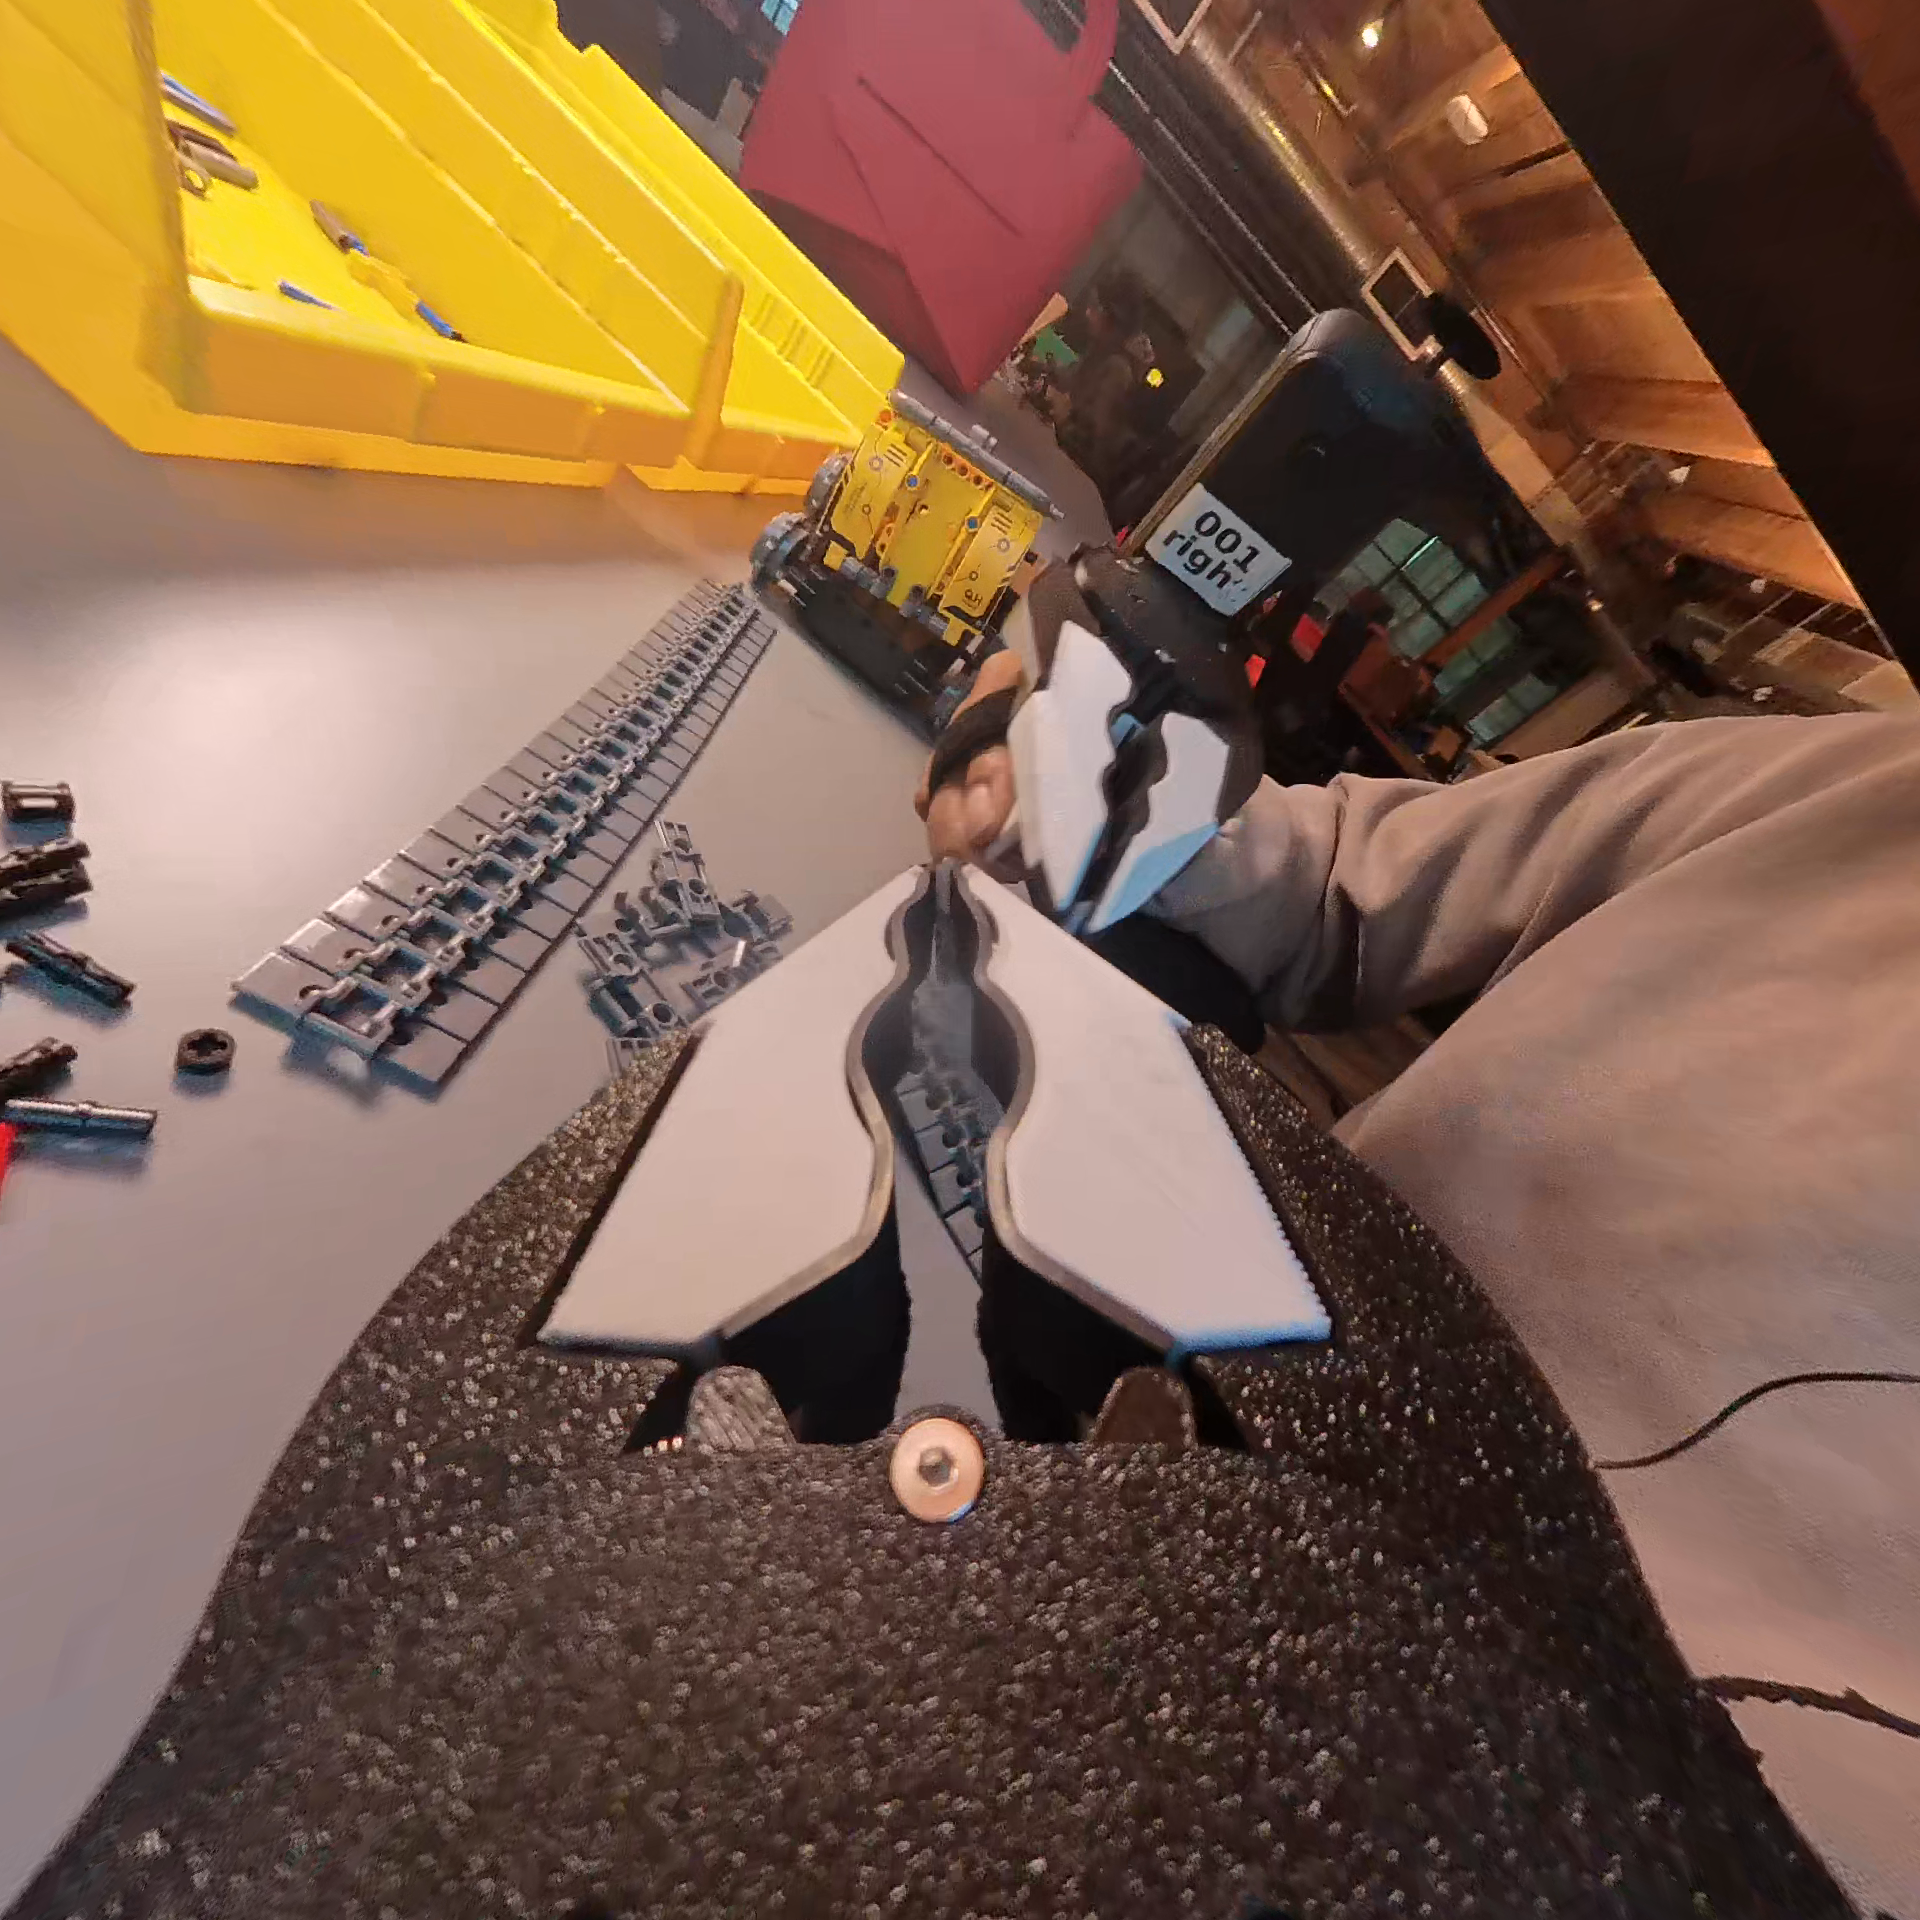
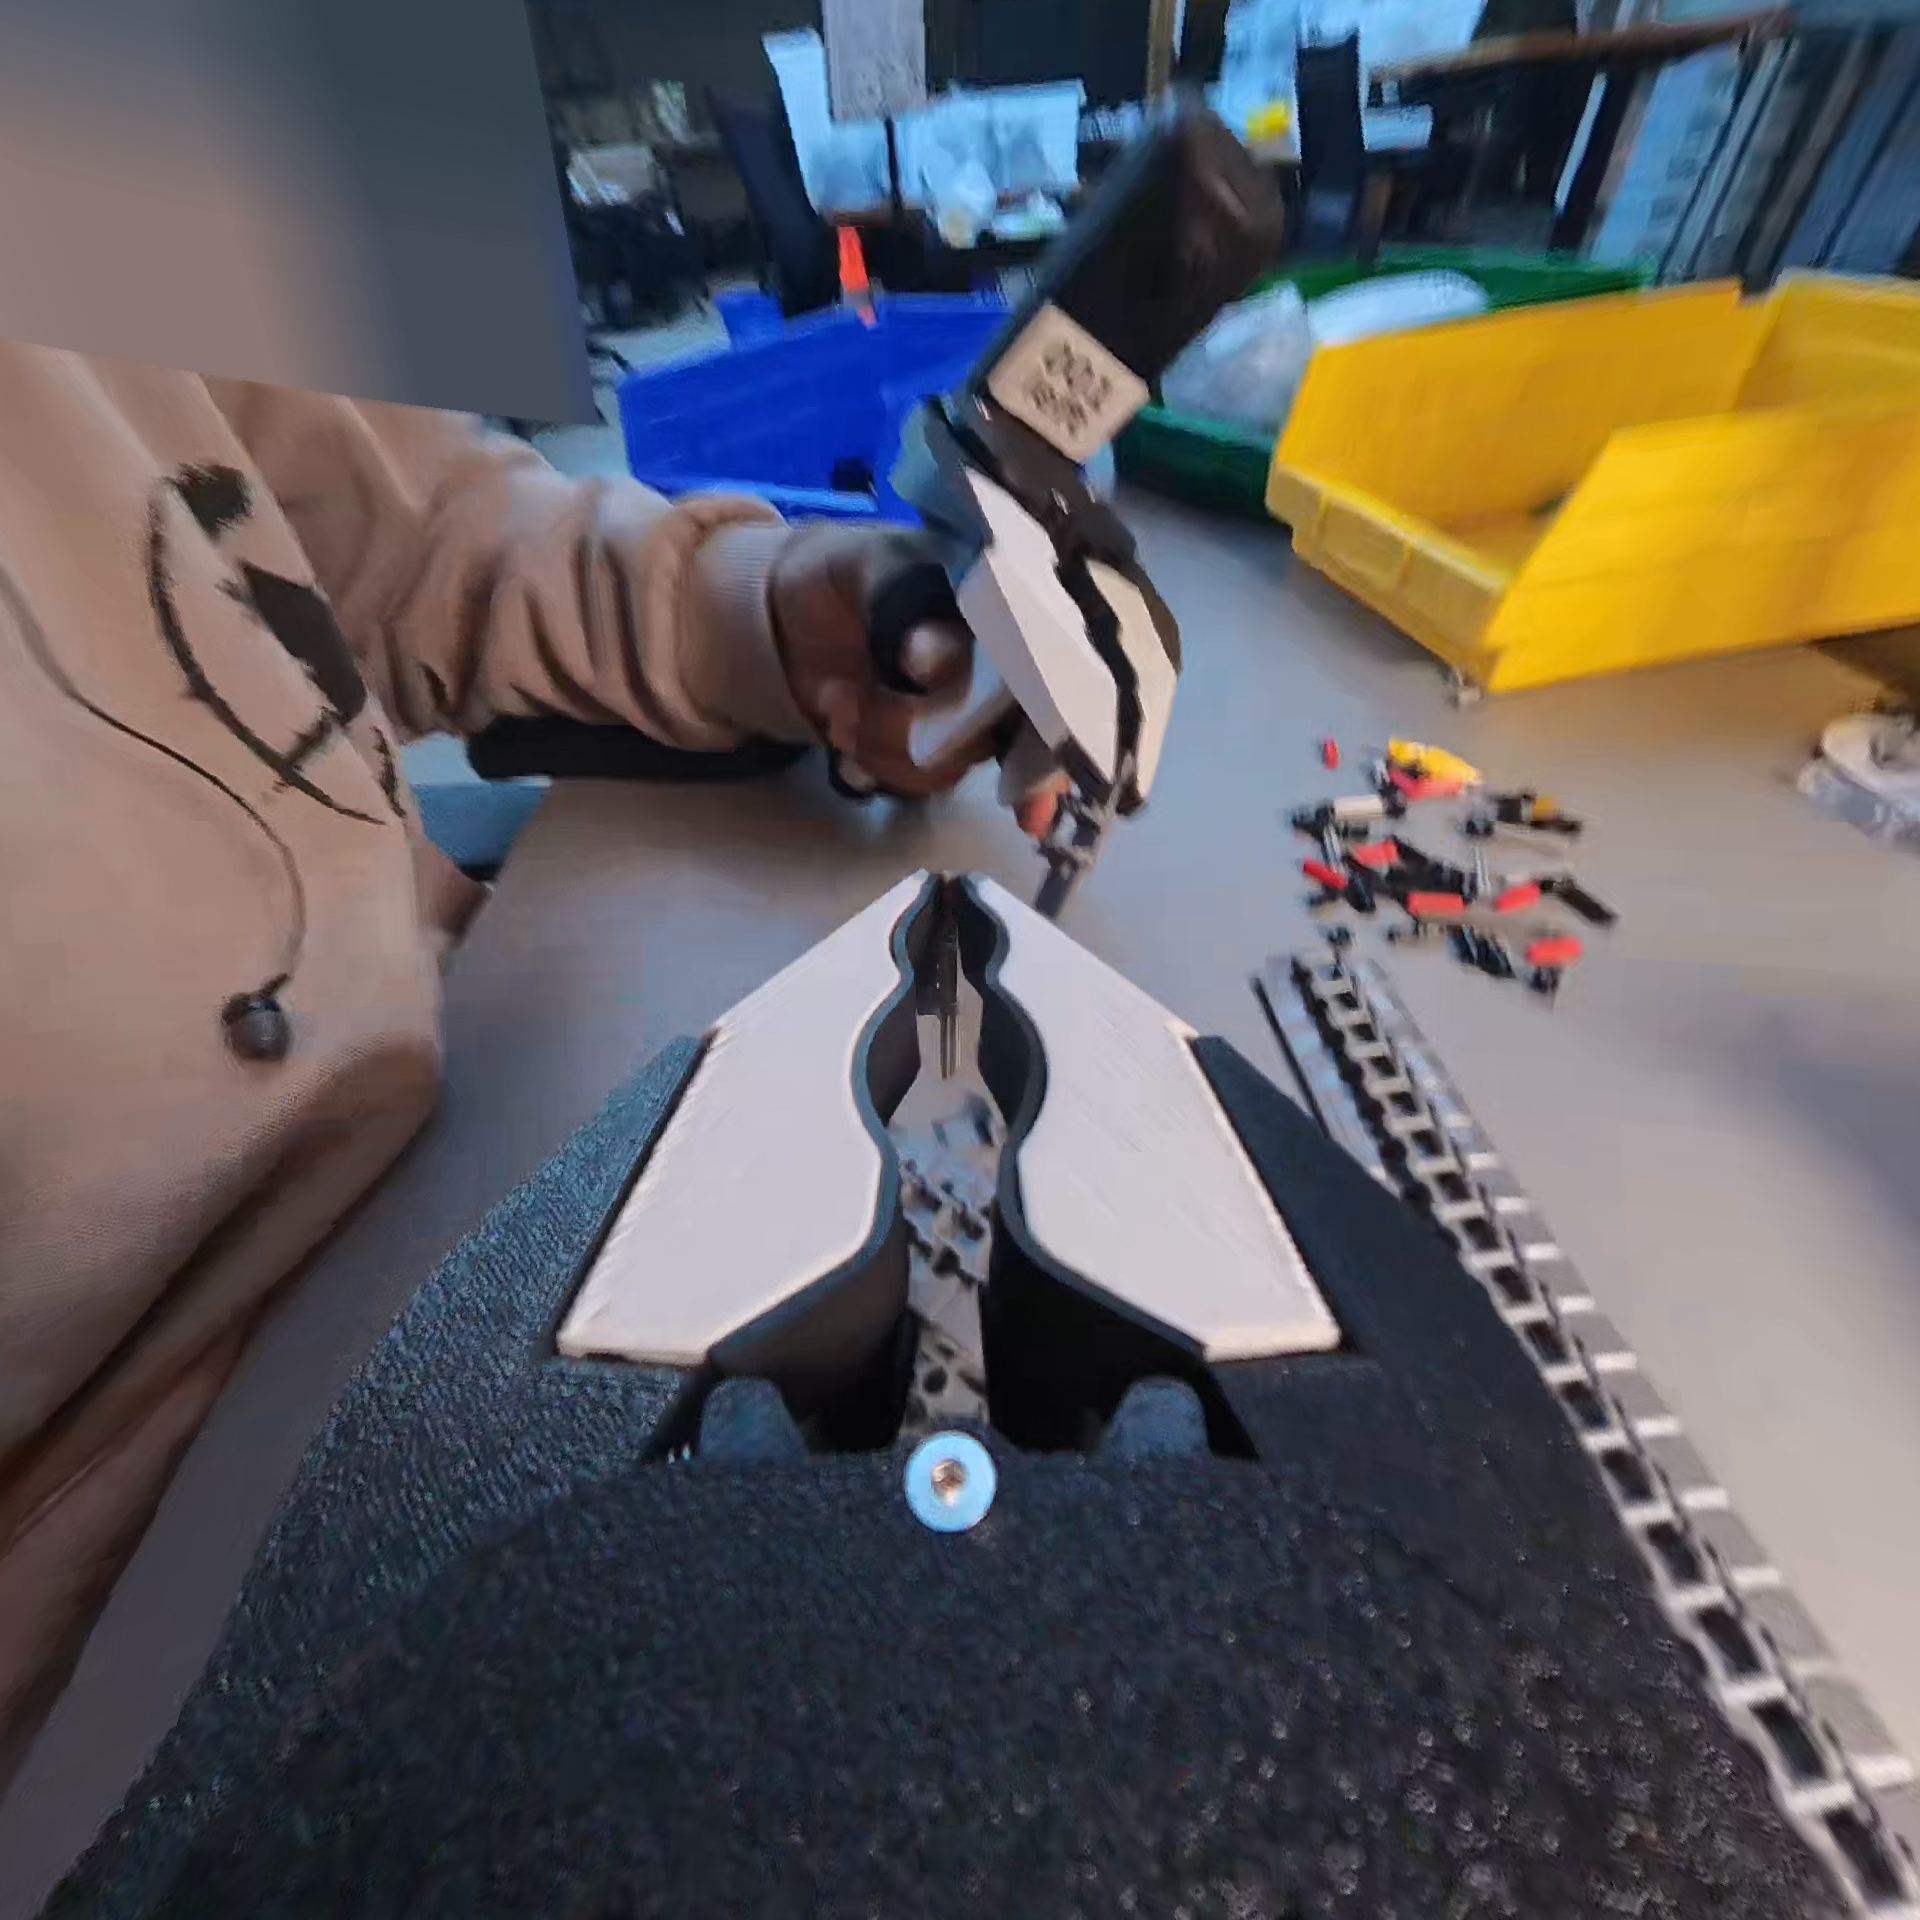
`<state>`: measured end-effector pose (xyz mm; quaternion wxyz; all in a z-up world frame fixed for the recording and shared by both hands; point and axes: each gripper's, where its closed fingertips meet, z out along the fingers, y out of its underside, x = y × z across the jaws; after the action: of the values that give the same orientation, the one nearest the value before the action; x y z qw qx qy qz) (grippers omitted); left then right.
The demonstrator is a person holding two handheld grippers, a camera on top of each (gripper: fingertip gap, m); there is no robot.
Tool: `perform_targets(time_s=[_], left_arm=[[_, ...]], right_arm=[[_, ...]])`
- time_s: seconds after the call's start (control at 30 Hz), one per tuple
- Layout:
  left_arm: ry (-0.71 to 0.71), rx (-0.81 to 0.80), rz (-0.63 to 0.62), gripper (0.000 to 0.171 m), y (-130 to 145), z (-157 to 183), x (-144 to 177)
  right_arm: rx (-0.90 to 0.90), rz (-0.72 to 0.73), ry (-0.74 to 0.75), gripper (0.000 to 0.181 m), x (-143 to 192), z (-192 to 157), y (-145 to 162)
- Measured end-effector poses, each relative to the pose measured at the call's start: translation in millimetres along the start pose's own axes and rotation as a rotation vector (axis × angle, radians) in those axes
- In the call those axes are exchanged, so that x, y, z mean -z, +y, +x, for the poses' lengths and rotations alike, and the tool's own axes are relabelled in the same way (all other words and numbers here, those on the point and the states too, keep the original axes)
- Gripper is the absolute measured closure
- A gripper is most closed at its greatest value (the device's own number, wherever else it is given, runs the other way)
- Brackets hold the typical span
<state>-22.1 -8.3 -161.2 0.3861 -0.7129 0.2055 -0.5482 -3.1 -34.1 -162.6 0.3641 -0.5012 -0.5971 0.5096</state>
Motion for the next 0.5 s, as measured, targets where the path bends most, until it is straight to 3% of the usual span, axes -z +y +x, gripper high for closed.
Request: perform_targets(time_s=[0.07,0.13,0.23,0.37,0.5], left_arm=[[-0.002,0.013,-0.021,0.169,4.6,-2.1,-1.7],[-0.013,0.002,-0.041,0.169,8.5,-3.0,-3.5],[-0.013,0.01,-0.054,0.169,11.5,-3.3,-4.4],[-0.063,-0.021,-0.113,0.169,18.9,-12.1,-2.0],[-0.185,-0.106,-0.216,0.168,32.1,-31.8,1.8]], right_arm=[[-0.015,-0.111,0.073,0.181,-4.3,14.8,23.9],[-0.008,-0.212,0.159,0.156,-6.8,31.1,41.3],[0.003,-0.203,0.197,0.133,-6.8,37.4,39.0],[-0.006,-0.195,0.197,0.13,-2.6,37.6,36.8],[0.025,-0.276,0.134,0.131,7.0,29.4,42.2]])
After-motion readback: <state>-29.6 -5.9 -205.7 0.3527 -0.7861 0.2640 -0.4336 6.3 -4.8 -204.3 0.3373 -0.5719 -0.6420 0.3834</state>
